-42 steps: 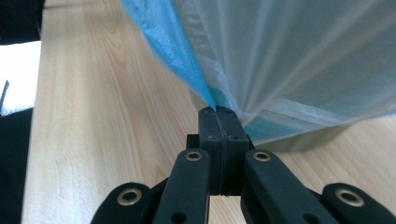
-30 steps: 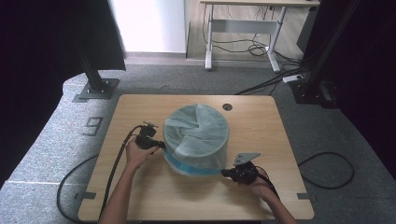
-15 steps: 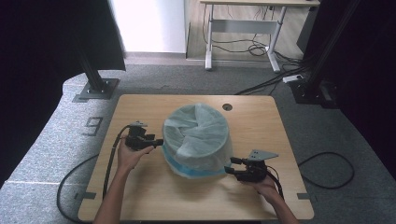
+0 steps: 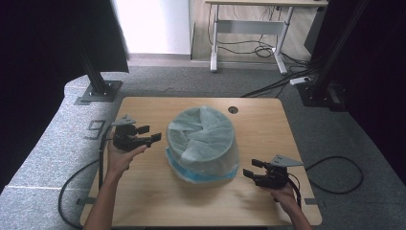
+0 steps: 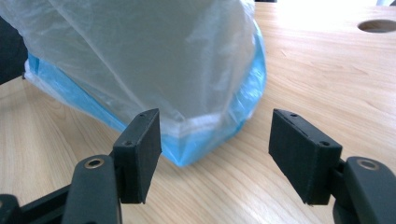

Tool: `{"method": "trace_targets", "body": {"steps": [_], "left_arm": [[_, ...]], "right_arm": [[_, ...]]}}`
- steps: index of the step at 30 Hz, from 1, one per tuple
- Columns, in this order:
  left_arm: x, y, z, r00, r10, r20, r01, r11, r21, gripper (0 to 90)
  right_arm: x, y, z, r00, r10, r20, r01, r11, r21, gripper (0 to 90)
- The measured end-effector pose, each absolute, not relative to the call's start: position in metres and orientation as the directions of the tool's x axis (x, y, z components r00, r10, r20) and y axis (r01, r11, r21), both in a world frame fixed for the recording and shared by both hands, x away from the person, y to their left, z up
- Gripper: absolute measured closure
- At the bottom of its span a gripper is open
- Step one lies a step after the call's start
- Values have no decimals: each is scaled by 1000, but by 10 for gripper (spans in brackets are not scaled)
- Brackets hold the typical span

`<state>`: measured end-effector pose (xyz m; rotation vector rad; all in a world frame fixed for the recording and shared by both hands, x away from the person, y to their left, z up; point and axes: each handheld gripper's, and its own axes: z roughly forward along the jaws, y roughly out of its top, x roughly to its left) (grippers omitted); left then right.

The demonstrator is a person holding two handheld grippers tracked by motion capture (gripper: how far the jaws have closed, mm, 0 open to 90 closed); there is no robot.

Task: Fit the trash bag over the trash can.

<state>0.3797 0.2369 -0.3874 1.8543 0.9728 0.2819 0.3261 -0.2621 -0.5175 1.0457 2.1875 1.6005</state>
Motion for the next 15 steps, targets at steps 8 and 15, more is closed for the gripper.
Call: {"method": "trace_targets", "body": {"steps": [8,15], "left_arm": [[383,208,-353,714,674,-188,459,-248,853,306],[395,156,-332,784,609,-118,419,-379,825,302]], "right_arm": [[323,-280,-523,-685,685,248,428,102,898,334],[324,-282,-526,-679,689,252,441,108,891,334]]}}
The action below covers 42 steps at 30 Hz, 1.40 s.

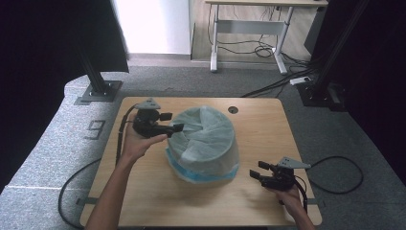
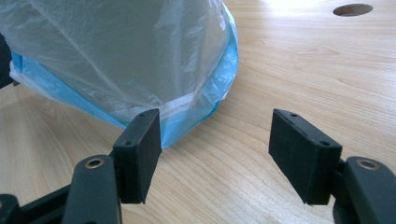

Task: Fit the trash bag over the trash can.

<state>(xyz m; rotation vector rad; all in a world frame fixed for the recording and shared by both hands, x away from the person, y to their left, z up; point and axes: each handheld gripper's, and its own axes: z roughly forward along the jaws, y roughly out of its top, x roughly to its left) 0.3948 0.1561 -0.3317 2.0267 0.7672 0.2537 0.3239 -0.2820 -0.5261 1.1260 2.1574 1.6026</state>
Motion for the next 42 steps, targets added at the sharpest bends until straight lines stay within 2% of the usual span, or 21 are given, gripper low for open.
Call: {"method": "trace_targets", "body": {"steps": [5,10,15,35,42], "left_arm": [[406,121,-326,824,560,-86,400,-468,788,299],[424,96,-325,839,537,-94,411,-511,755,301],[449,63,-336,846,523,-100,444,-590,674,312],[473,27,-376,857,504,-105,482,-716,505,297],[471,27,-373,857,506,-98,477,-705,525,296]], "right_arm": [[323,-281,-526,-686,683,251,445,121,887,335],[322,-279,-528,-691,680,247,451,138,882,335],[321,-276,-530,-708,667,233,456,179,872,335],[320,-278,-531,-719,656,231,463,204,862,335],[320,-278,-532,-719,656,230,466,209,860,335]]}}
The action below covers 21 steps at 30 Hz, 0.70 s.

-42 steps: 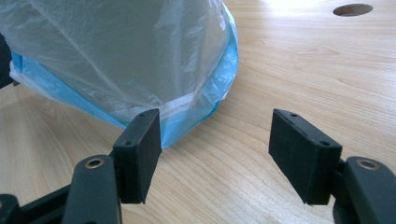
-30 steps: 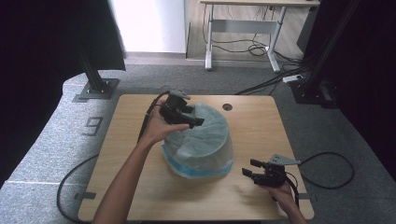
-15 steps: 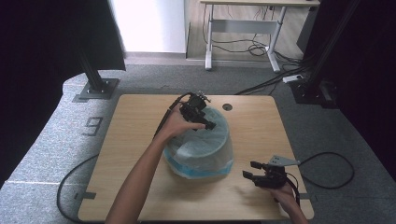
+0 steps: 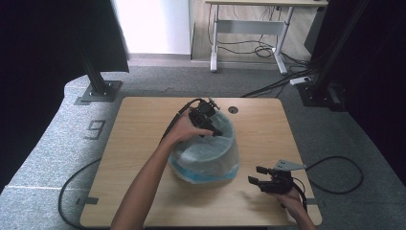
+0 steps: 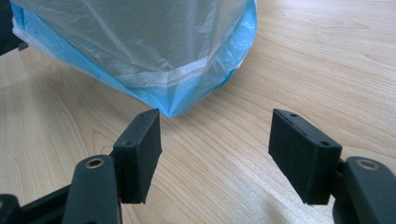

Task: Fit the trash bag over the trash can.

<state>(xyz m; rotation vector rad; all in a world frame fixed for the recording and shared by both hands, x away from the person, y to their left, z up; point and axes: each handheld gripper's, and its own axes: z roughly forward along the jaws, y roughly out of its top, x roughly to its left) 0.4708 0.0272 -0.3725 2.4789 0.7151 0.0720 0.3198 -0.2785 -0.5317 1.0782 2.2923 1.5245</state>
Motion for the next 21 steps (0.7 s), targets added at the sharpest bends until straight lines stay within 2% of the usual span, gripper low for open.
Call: {"method": "trace_targets", "body": {"steps": [9,16,21], "left_arm": [[436,59,-336,827,556,-84,472,-604,642,284],[414,72,-335,830,551,-82,468,-610,639,272],[412,67,-347,832,550,-74,478,-643,599,269]], "right_arm": [[320,-281,-531,-713,663,228,462,201,864,335],[319,-278,-531,-718,659,222,460,209,863,335],[319,-277,-531,-717,661,221,462,214,861,335]]}}
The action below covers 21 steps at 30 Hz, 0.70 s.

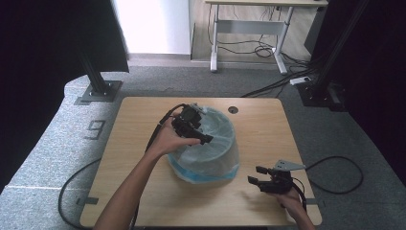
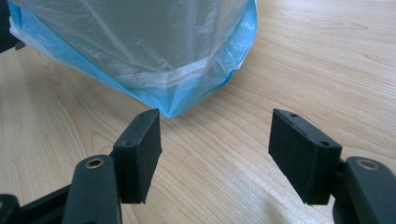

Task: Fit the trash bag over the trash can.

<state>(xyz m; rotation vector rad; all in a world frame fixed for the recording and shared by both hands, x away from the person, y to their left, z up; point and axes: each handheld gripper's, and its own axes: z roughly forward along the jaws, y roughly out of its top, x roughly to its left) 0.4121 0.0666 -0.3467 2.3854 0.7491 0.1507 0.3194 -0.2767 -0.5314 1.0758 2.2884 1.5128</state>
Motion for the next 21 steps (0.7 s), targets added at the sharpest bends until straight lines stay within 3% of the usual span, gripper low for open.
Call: {"method": "trace_targets", "body": {"steps": [14,21], "left_arm": [[419,49,-371,846,527,-76,502,-742,444,282],[419,49,-370,842,533,-78,507,-734,451,283]], "right_arm": [[320,-279,-532,-713,665,222,465,212,859,335],[320,-280,-532,-711,667,223,468,213,858,335]]}}
